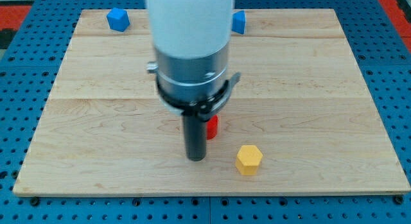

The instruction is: Move the red circle and yellow hexagon to the bottom right

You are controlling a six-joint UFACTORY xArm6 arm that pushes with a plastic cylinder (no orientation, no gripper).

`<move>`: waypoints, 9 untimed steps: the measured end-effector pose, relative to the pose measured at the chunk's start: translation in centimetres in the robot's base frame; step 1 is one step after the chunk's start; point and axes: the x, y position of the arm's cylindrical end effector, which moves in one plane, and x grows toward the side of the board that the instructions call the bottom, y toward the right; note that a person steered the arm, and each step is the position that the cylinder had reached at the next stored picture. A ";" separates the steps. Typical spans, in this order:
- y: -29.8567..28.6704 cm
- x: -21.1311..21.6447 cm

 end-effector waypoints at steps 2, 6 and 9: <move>16.1 1.0; 0.6 -8.3; 9.5 -9.3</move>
